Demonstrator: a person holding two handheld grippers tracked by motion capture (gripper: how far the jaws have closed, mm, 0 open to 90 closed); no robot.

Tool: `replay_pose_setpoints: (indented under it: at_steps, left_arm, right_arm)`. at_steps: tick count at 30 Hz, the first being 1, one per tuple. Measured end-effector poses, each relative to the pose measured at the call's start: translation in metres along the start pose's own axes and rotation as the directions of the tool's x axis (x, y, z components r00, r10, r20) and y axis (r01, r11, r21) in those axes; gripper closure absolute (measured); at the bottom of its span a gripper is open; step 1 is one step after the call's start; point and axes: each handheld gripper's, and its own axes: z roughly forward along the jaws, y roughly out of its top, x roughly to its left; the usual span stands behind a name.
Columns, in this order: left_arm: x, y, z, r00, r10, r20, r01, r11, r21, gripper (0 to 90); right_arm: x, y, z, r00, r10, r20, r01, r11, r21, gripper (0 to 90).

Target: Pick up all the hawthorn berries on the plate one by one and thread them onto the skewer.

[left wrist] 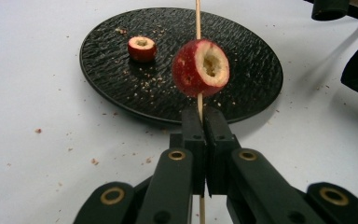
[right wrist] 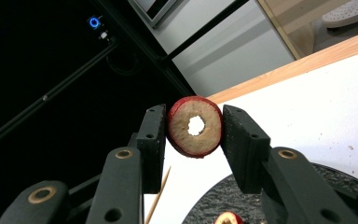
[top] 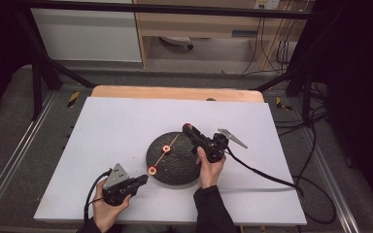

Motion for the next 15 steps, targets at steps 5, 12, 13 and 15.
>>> replay_pose_setpoints:
  at_steps: [5,12,13,15]
  left_arm:
    - [-0.004,0.003,0.005,1.0000,-0.007,0.000,0.007,0.9999,-0.008,88.2]
    - [-0.009,0.007,0.011,0.9999,-0.013,0.005,0.013,0.9997,-0.019,88.2]
    - [-0.009,0.007,0.011,0.9999,-0.013,0.004,0.013,0.9997,-0.021,88.2]
    - [-0.010,0.008,0.012,0.9999,-0.014,0.005,0.014,0.9996,-0.023,88.2]
  right_arm:
    - [0.000,0.002,0.002,0.9996,0.028,-0.008,-0.028,0.999,-0.023,61.5]
    - [-0.001,0.002,0.003,0.9990,0.043,-0.010,-0.043,0.998,-0.045,61.5]
    - [-0.001,0.002,0.003,0.9990,0.044,-0.011,-0.044,0.998,-0.048,61.5]
    - [-0.001,0.002,0.003,0.9988,0.049,-0.011,-0.049,0.998,-0.050,61.5]
